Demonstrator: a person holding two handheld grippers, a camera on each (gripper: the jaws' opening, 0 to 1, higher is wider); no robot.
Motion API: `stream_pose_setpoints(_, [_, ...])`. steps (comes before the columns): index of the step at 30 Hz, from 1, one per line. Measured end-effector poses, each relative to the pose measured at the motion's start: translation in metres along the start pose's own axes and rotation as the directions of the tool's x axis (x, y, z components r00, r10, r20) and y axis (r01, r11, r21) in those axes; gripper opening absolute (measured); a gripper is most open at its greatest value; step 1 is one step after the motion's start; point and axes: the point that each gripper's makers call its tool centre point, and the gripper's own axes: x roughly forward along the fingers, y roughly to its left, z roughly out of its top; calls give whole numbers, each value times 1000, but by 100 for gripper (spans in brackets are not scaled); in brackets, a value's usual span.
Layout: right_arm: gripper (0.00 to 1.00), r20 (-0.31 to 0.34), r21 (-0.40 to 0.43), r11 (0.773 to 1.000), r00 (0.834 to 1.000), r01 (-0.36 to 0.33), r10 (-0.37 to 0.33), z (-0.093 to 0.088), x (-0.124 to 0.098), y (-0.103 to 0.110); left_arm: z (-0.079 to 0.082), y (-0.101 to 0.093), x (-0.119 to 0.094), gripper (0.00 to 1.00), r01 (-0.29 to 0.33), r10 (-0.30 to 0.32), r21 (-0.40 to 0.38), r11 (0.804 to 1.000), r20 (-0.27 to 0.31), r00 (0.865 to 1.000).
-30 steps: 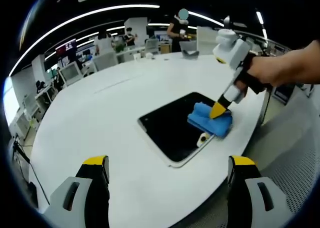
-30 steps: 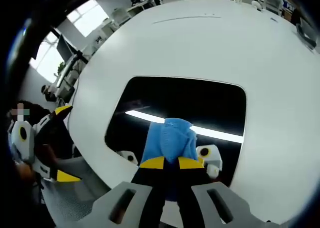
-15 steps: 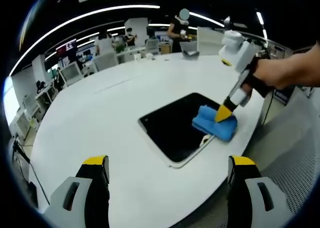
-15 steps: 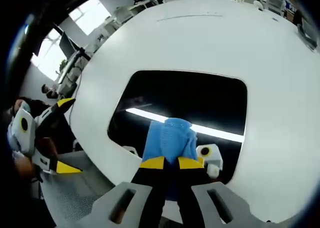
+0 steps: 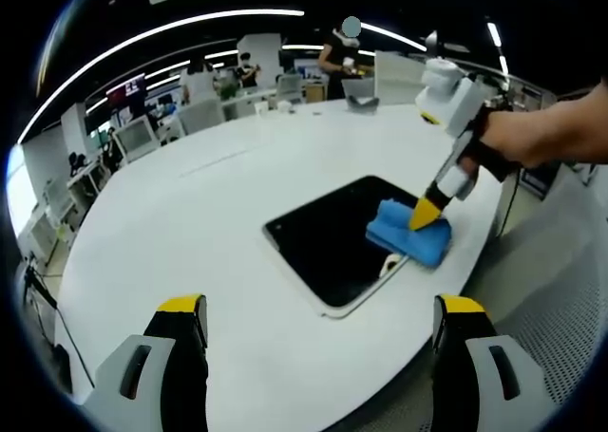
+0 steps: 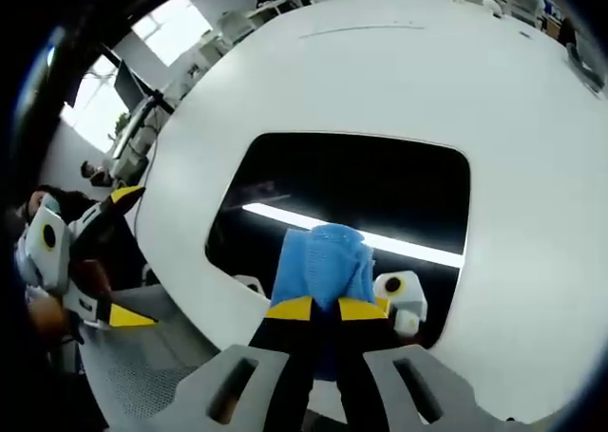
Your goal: Wipe the mirror surface with the cleaning cloth until all visible marks leave the cleaned area.
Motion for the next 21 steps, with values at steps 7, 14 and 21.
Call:
stream_pose_setpoints(7, [2,-3,1,1000,1000,-7,7,0,-1,-2,0,1,0,99,-1,1,0,1000,0,1000])
stream_pose_setpoints(14, [2,-7,1,1000,1000,-9,9,-1,-2,-5,0,1,0,99,-1,1,3,1000,-1,1000])
stream_pose_setpoints(21, [2,-11,-1,1000,1000,-7,7,-2,-4,-9,-1,1,0,99,-2,2,4,1000,-2,1000])
